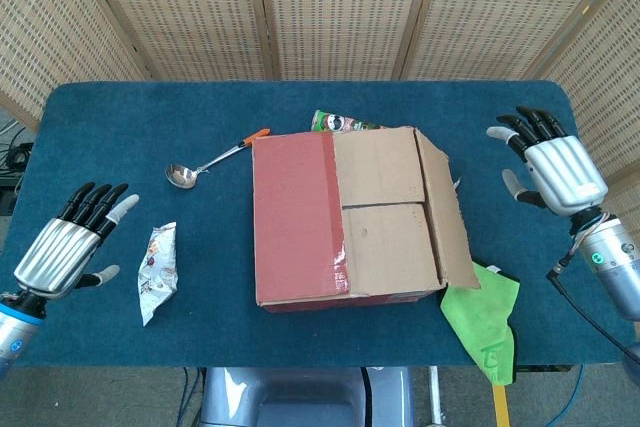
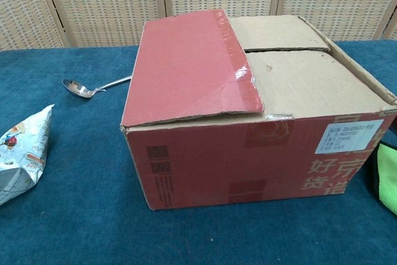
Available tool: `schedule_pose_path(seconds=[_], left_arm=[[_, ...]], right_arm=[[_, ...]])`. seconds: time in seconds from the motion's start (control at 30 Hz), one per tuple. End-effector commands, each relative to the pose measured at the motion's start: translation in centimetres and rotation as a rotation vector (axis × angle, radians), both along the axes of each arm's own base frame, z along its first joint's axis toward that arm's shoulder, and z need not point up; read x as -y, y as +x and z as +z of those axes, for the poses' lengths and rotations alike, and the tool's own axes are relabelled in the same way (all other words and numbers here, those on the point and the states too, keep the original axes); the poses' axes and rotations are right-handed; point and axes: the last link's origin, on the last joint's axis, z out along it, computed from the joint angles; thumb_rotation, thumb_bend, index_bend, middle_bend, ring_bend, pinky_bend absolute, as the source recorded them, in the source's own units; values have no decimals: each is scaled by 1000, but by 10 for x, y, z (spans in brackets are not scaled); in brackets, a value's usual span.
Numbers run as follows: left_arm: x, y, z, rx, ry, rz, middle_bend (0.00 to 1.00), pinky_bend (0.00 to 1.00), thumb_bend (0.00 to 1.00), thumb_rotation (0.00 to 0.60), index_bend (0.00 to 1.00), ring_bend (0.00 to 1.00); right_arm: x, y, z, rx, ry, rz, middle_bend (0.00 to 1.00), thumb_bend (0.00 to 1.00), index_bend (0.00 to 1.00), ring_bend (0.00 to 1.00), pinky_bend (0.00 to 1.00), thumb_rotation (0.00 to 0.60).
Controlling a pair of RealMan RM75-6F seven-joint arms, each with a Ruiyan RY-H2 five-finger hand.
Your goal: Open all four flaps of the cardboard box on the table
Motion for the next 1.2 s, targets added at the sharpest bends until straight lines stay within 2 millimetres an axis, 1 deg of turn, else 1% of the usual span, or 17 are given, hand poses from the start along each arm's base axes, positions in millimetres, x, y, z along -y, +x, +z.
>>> schedule_pose_path(seconds=[0.03,0.17,0.4,0.6,0.63,0.77,0.8,0.87,0.9,0.93,0.97,1.0,1.03,1.07,1.13,1.2], left_arm=[[-15,27,3,-6,-60,-85,0,0,19,600,15,0],[-21,39,4,-13,-95,-116,0,0,19,600,15,0],[-41,85,-2,-23,-221,-228,0,0,34,600,25,0],[-60,116,-10,-59,-314,-278,0,0,60,600,44,0],[-65,124,-14,-68,-331,-290,0,0,68,600,49,0],[-73,142,-23,-85,-374,-314,0,0,77,600,74,0],[-76,150,-28,-83,-387,-324,0,0,77,600,79,0],[-80,160,-33,-78,-402,-333,0,0,76,593,85,0],[-81,163,-34,-77,-406,-336,0,0,76,582,87,0],[-84,169,-37,-76,-416,-339,0,0,75,548,90,0],[-86,174,-40,-77,-426,-339,0,0,74,495,94,0],[-89,182,-45,-79,-443,-339,0,0,74,457,96,0],[-91,186,-48,-82,-452,-340,0,0,74,377,103,0],[-92,191,-50,-85,-461,-341,1,0,74,308,110,0],[-94,199,-56,-91,-480,-342,19,0,78,226,122,0],[-96,207,-62,-95,-500,-341,43,0,103,205,134,0]], right_arm=[[-9,-7,-5,6,-12,-28,136,517,184,0,69,600],[-13,-10,-6,8,-15,-40,136,517,184,0,69,600],[-23,-18,-7,29,-22,-66,136,517,184,0,69,600],[-29,-21,-7,46,-24,-74,137,517,184,0,69,600],[-31,-22,-7,49,-24,-78,136,517,184,0,69,600],[-34,-26,-8,54,-25,-88,137,517,184,0,69,600],[-35,-28,-8,56,-25,-90,137,517,184,0,69,600],[-36,-29,-9,55,-22,-93,137,517,184,0,69,600],[-36,-30,-9,54,-22,-94,137,517,184,0,69,600],[-37,-30,-9,53,-21,-95,136,517,184,0,69,600],[-37,-31,-9,51,-21,-94,136,517,184,0,69,600],[-37,-31,-10,50,-22,-93,136,517,184,0,69,600],[-37,-31,-10,51,-22,-92,136,517,184,0,69,600],[-38,-32,-10,52,-21,-92,136,517,184,0,69,600],[-38,-32,-10,53,-21,-91,136,517,184,0,69,600],[-39,-32,-11,56,-19,-92,137,517,184,0,67,600]])
